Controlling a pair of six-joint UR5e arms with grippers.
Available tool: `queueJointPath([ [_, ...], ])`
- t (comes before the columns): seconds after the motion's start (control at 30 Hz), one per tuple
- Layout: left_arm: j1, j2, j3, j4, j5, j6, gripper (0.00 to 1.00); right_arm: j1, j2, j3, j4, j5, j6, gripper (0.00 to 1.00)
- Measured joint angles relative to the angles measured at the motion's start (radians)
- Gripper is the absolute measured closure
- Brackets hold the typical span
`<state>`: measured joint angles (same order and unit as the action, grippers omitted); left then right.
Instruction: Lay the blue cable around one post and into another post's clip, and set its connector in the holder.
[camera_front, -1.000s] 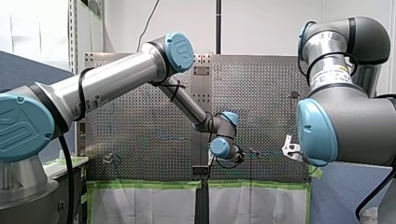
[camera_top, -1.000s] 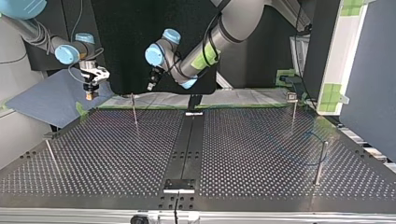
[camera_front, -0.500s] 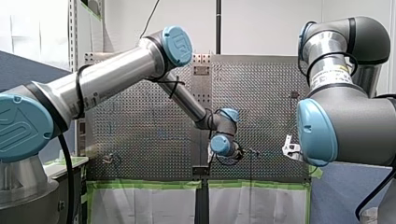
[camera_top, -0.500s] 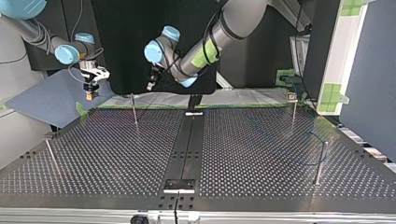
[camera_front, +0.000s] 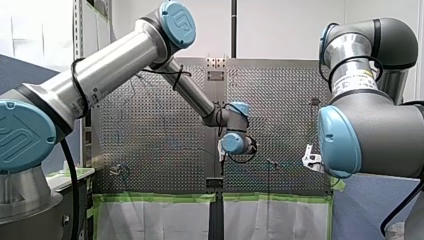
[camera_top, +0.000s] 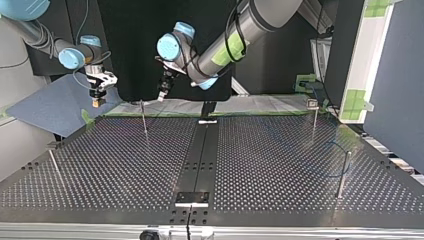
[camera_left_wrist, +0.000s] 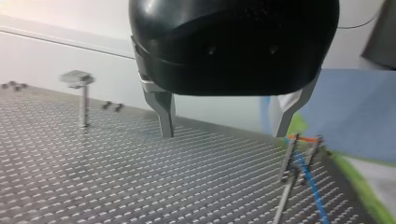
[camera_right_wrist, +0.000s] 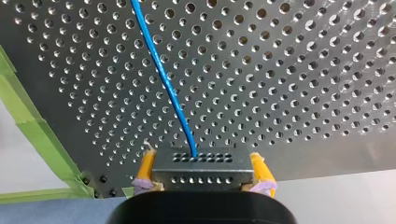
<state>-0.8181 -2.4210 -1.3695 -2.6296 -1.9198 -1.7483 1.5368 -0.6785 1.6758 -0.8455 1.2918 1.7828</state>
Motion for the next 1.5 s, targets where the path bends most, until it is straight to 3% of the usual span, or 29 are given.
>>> queueJointPath([
  [0.27, -0.002, 0.084, -0.084, 0.007, -0.057, -0.015, 0.0, 0.001, 0.0, 0.0, 0.004, -0.014, 0.0, 1.0],
  [0.57, -0.002, 0.179, -0.179, -0.044, -0.059, -0.031, 0.0, 0.003, 0.0, 0.0, 0.009, -0.02, 0.0, 1.0],
  [0.8, -0.003, 0.255, -0.255, -0.025, -0.061, -0.056, 0.0, 0.007, 0.001, 0.0, 0.009, -0.026, 0.0, 1.0],
  [1.5, -0.011, 0.457, -0.457, -0.027, -0.064, -0.061, 0.0, 0.011, 0.001, 0.0, 0.009, -0.029, 0.0, 1.0],
])
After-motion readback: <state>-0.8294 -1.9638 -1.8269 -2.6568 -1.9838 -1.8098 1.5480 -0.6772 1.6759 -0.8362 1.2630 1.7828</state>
